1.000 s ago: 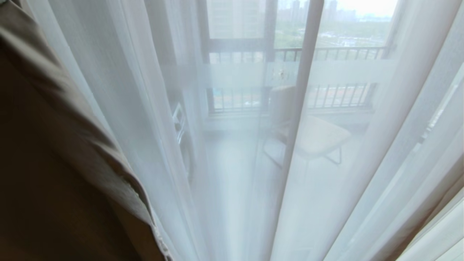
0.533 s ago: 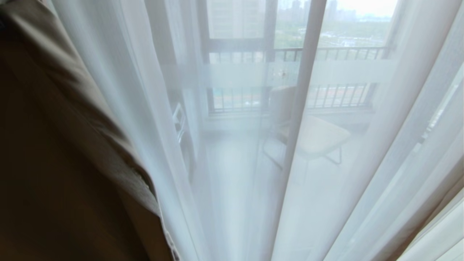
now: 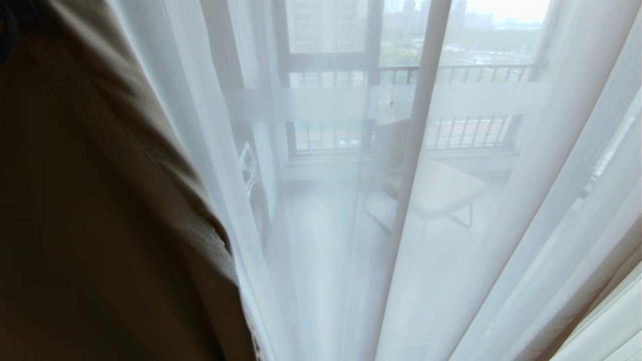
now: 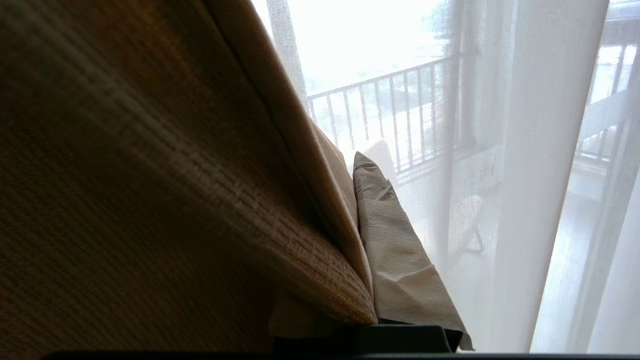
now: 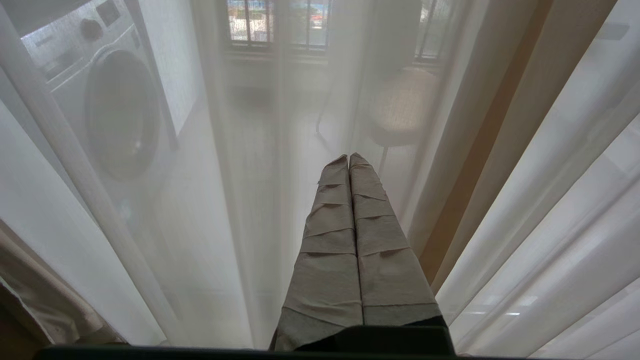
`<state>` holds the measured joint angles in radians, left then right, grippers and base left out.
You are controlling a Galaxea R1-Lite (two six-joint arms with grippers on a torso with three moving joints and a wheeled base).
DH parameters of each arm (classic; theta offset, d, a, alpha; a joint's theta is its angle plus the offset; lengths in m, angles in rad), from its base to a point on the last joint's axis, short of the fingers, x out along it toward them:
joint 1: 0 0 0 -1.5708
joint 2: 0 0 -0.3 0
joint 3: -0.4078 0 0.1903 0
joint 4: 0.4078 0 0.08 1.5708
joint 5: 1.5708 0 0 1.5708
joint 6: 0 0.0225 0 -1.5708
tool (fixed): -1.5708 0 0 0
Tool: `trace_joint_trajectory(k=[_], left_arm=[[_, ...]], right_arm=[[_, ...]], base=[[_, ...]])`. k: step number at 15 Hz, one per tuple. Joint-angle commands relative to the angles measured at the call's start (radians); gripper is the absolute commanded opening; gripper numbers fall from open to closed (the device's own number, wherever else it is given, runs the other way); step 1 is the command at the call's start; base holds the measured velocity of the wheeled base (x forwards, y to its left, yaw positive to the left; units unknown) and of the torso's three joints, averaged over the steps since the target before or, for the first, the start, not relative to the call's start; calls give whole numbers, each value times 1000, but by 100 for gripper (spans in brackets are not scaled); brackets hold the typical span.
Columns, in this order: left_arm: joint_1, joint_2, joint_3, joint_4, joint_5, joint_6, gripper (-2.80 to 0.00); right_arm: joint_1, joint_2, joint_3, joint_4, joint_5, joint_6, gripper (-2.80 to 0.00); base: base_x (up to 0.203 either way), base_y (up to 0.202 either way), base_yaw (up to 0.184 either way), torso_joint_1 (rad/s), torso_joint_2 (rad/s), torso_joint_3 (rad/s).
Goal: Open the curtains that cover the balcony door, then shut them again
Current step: Close the outer curtains on both sides
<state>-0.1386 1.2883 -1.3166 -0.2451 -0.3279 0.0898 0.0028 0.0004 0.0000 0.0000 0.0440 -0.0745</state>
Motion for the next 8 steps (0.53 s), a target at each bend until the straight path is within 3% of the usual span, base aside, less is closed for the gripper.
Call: trace_joint_trajectory(k=[1,8], left_arm=[[-35,33,-43,-3,2,2,-280],[-95,98,-140,-3,7,17,-280]], right_arm=[[0,0,0,0,0,-1,-280],[0,0,0,0,0,-1,-280]], base=[[0,0,0,0,0,0],[0,0,0,0,0,0]])
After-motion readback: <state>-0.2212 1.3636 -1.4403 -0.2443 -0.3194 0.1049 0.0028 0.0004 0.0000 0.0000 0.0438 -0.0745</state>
